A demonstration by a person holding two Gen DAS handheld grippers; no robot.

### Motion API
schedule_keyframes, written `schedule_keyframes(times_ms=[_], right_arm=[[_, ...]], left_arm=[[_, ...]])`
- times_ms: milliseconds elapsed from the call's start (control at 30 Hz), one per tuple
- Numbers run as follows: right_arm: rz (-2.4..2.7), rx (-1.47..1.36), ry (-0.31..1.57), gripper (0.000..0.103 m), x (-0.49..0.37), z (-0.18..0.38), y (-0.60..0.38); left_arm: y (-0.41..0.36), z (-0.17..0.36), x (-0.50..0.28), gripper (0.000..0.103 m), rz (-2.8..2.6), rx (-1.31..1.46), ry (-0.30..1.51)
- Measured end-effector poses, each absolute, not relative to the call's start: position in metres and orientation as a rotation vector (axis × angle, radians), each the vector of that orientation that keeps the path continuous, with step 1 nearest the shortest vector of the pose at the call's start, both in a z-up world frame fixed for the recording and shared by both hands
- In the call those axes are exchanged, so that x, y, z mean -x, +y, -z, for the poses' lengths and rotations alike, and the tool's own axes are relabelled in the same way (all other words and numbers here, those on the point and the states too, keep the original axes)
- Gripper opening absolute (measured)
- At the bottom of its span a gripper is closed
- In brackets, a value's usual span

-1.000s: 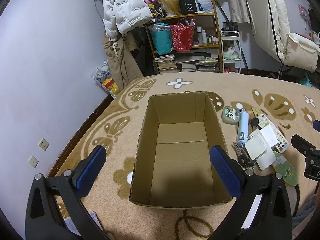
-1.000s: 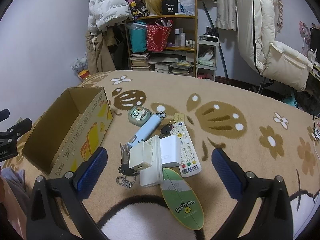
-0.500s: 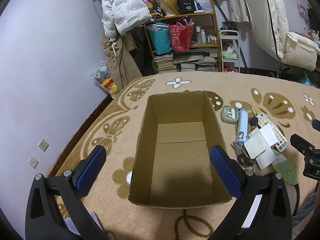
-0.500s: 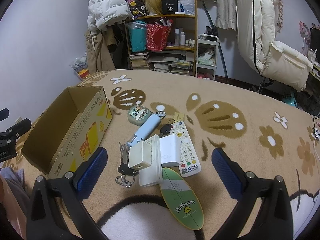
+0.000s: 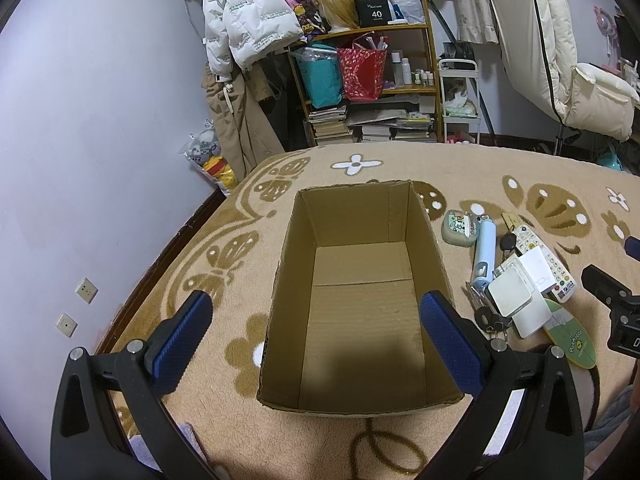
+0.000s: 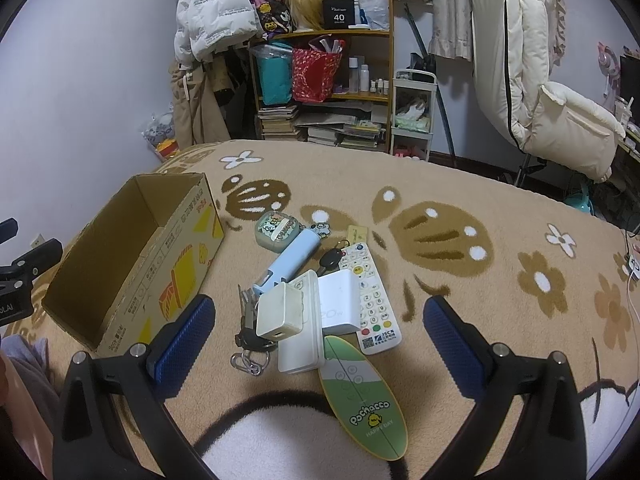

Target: Organize rigid objects

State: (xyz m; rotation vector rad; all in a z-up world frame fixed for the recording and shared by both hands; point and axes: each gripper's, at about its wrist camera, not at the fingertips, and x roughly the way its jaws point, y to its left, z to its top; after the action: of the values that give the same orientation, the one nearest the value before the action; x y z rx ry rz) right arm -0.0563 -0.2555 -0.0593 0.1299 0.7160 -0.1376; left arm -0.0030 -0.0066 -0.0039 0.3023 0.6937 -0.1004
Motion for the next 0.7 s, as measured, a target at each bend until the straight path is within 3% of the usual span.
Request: schedule_keyframes(times_ms=[700], right_arm=[[0.008,-0.184,0.799,0.103,0.015,0.071,-0.242]], left_arm=[[-0.001,0.022,-0.063,0.103,0.063,-0.326,0.877]])
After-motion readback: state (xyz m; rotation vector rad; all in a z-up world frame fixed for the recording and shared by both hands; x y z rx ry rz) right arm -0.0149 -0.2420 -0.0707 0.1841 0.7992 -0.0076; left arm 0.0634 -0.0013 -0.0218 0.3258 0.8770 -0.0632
